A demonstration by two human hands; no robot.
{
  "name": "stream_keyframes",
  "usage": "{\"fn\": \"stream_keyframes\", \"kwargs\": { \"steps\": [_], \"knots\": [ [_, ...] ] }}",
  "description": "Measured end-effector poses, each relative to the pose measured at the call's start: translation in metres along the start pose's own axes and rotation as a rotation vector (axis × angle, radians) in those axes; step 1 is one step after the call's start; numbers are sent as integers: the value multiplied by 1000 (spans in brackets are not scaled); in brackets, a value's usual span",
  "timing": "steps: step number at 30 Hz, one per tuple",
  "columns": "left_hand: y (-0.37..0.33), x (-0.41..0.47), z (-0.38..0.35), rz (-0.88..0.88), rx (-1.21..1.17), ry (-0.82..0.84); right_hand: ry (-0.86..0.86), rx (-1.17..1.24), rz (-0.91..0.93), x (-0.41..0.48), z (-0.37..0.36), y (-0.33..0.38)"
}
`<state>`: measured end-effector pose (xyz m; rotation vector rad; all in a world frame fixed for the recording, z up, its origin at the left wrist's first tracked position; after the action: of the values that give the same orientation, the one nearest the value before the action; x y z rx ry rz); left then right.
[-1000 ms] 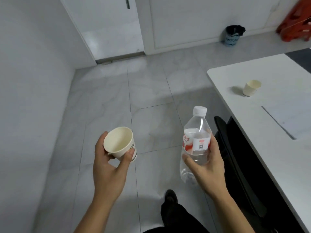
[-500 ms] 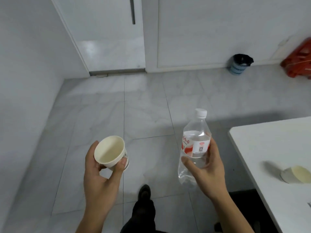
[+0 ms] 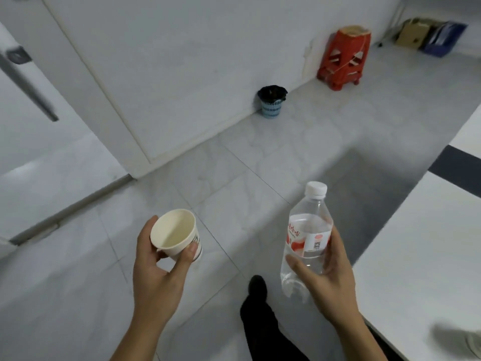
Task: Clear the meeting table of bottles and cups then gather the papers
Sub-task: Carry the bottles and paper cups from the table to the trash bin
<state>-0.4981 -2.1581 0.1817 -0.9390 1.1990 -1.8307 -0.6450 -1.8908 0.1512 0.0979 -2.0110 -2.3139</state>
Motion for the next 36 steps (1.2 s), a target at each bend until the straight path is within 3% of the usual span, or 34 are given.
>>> {"fn": "stream_keyframes", "kwargs": {
  "steps": [5,10,21,28,36],
  "knots": [
    [-13,138,-104,-66,20,82,-79,11,-26,149,-57,5],
    [-35,259,-158,-50,12,62,-19,-27,-9,280,-126,45],
    [11,553,-343,14,-72,107,3,-130,6,573,-307,51],
    [-48,723,-503,-95,-76,339,-223,-97,-25,739,-333,83],
    [-45,848,-698,-70,-68,478,-363,-24,-123,927,-356,30]
  ]
}}
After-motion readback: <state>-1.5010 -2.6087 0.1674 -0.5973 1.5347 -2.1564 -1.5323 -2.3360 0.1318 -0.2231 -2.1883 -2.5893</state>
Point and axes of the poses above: each hand's wrist, its own x-axis towards the middle knuckle, its own z-axis out of the back of the hand, y = z × x, the point moved 6 cm from there along x, towards the middle knuckle, and after that the axes turned 10 degrees about -y, right-handed, at the moved point
